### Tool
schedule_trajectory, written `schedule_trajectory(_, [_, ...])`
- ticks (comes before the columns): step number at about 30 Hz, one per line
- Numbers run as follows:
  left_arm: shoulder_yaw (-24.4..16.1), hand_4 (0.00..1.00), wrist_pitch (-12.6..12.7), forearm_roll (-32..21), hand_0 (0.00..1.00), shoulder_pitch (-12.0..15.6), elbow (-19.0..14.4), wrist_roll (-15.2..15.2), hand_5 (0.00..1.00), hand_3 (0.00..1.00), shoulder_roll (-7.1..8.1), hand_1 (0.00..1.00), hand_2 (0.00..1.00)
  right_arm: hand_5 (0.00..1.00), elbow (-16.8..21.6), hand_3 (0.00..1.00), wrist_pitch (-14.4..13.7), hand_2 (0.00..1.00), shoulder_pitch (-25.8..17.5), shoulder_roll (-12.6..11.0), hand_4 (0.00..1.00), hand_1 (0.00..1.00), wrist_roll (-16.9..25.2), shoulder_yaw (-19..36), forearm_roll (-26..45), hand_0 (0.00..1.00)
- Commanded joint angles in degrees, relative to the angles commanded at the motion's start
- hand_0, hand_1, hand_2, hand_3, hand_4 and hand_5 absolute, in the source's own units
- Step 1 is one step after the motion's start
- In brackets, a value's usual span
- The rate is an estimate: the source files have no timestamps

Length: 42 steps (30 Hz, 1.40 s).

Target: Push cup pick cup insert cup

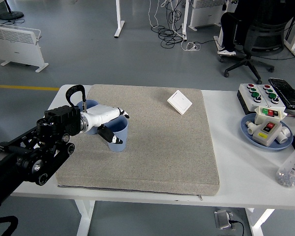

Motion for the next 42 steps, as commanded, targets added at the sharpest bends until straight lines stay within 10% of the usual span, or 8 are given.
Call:
schedule_trajectory(2, [-0.09, 0.696, 0.39, 0.02, 0.554, -0.01, 0.36, -0.06, 0.074, 0.874, 0.01, 0.743, 0.892, 0.471, 0.0, 0.558, -0.01, 0.651, -0.01, 0.0, 0.087, 0.628, 0.01, -0.01, 0.02, 0.757])
schedule_trajectory(14, [-0.25, 0.655, 1.68, -0.49, 0.471, 0.39, 1.45, -0.77, 0.05, 0.78, -0.11, 0.641, 0.758, 0.47, 0.0, 0.558, -0.04, 0.651, -0.18, 0.1, 0.087, 0.628, 0.01, 0.06, -0.18, 0.757])
schedule_trajectory(25, [0.03, 0.585, 3.76, -0.84, 0.473, 1.02, 0.35, -1.32, 0.017, 0.702, 0.09, 0.572, 0.621, 0.472, 0.0, 0.558, -0.09, 0.651, -0.46, 0.12, 0.087, 0.629, -0.06, 0.17, -0.38, 0.757])
schedule_trajectory(26, [-0.08, 0.446, 3.83, -1.0, 0.494, 1.11, 0.18, -1.32, 0.002, 0.589, 0.14, 0.528, 0.518, 0.471, 0.0, 0.558, -0.09, 0.651, -0.49, 0.12, 0.086, 0.629, -0.06, 0.18, -0.42, 0.756])
schedule_trajectory(42, [-3.06, 0.365, 2.69, -1.79, 0.509, 2.61, -5.46, -0.22, 0.002, 0.516, 0.8, 0.502, 0.476, 0.47, 0.0, 0.558, -0.1, 0.651, -0.33, 0.04, 0.087, 0.629, 0.05, 0.18, -0.12, 0.757])
